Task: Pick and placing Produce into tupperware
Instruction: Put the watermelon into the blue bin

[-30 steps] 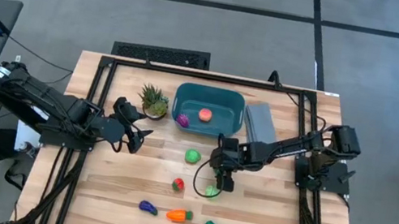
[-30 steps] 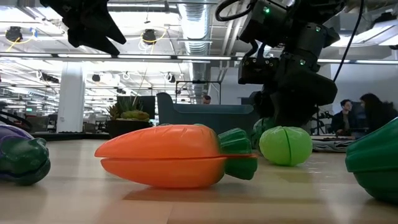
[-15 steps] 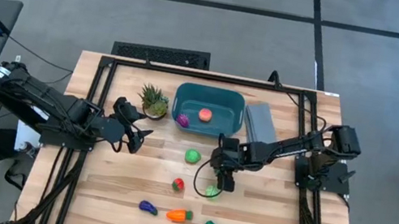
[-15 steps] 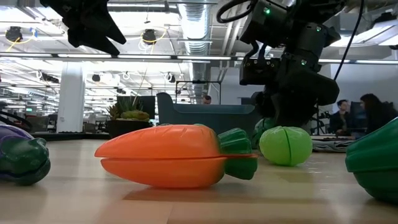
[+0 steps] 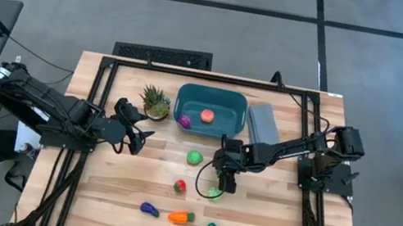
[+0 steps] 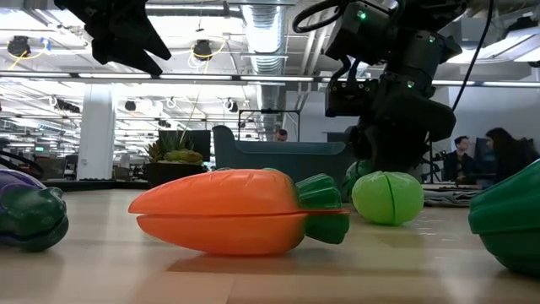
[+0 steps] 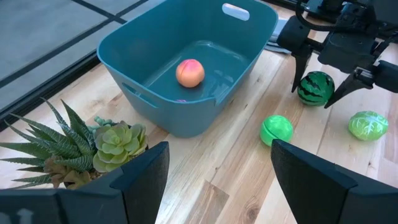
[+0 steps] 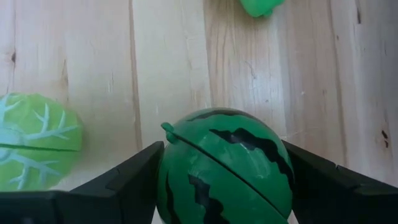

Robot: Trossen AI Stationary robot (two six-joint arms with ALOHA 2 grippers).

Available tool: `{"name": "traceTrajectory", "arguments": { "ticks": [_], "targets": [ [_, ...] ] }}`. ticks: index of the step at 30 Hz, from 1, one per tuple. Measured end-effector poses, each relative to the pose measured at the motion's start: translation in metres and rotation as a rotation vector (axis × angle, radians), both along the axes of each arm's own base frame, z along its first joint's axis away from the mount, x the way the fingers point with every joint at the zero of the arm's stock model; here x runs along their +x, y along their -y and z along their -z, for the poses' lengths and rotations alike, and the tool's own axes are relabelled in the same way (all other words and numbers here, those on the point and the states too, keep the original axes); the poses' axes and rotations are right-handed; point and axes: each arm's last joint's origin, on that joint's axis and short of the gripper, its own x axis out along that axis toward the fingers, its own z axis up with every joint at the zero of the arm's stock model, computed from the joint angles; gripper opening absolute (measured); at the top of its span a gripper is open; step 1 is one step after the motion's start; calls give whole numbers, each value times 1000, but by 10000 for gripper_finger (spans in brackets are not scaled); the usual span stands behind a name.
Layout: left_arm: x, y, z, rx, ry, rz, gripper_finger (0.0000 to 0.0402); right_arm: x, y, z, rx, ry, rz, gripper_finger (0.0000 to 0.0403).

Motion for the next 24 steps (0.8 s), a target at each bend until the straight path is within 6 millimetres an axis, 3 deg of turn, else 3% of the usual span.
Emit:
{"name": "traceTrajectory", "arguments": {
  "ticks": [16,24],
  "targets": [
    [0,0,0,5,-3,4,271,15,-3,-20,12,56,-3,311],
    [0,0,0,16,-8,12,271,16,1,-45,25,146,10,311]
  ]
}}
